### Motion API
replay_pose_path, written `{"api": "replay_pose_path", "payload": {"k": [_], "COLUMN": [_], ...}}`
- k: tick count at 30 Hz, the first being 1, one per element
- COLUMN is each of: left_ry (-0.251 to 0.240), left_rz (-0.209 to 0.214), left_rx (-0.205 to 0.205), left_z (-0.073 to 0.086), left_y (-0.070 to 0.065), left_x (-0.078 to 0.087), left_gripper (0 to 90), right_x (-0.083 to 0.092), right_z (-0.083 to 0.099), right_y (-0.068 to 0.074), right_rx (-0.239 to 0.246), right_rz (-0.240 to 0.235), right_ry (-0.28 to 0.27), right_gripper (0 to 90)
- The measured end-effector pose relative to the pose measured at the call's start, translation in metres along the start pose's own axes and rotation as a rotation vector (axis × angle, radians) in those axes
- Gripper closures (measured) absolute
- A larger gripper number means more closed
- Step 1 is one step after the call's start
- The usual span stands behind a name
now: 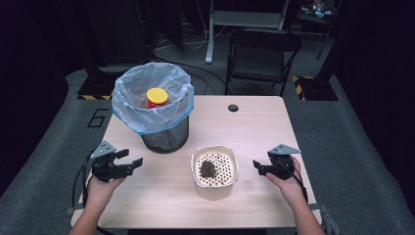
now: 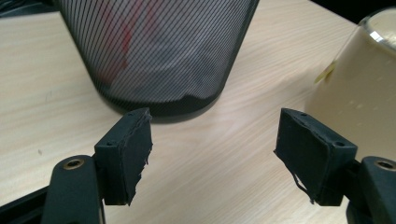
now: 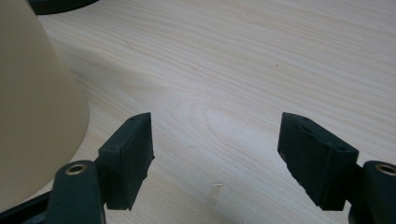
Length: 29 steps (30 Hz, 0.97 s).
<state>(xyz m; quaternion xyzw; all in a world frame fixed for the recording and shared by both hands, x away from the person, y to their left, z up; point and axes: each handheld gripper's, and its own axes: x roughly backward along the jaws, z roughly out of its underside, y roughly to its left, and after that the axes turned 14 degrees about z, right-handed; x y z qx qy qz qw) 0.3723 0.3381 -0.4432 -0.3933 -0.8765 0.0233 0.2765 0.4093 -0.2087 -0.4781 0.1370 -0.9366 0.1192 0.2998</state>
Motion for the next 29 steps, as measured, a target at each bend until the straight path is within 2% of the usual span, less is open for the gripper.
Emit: {"api": "replay_pose_path", "payload": {"k": [3, 8, 11, 14, 22, 24, 28, 29], "left_ry": [0.011, 0.008, 0.019, 0.037, 0.082, 0.114, 0.117, 0.110], "left_rz": [-0.035, -0.047, -0.061, -0.072, -0.136, -0.157, -0.193, -0.203], "left_rx": [0.006, 0.039, 0.034, 0.045, 0.051, 0.053, 0.059, 0.060], "left_z": [0.012, 0.030, 0.039, 0.046, 0.062, 0.065, 0.068, 0.069], "left_y": [0.004, 0.014, 0.020, 0.026, 0.039, 0.042, 0.047, 0.048], "left_x": [-0.003, -0.009, -0.011, -0.014, -0.020, -0.022, -0.024, -0.024], "left_gripper": [26.1, 26.1, 26.1, 26.1, 24.0, 24.0, 22.8, 22.0], "right_x": [0.000, -0.002, -0.003, -0.005, -0.012, -0.013, -0.014, -0.015], "right_z": [0.000, 0.001, 0.002, 0.003, 0.008, 0.010, 0.013, 0.013], "right_y": [0.000, 0.001, 0.002, 0.002, 0.002, 0.002, -0.001, -0.002], "right_rx": [0.001, 0.009, 0.013, 0.019, 0.035, 0.045, 0.054, 0.042], "right_rz": [-0.001, 0.000, -0.003, 0.002, 0.012, 0.021, 0.050, 0.061], "right_ry": [0.001, 0.004, 0.007, 0.006, 0.025, 0.033, 0.031, 0.025], "right_gripper": [26.3, 26.3, 26.3, 26.3, 26.2, 26.3, 26.0, 26.0]}}
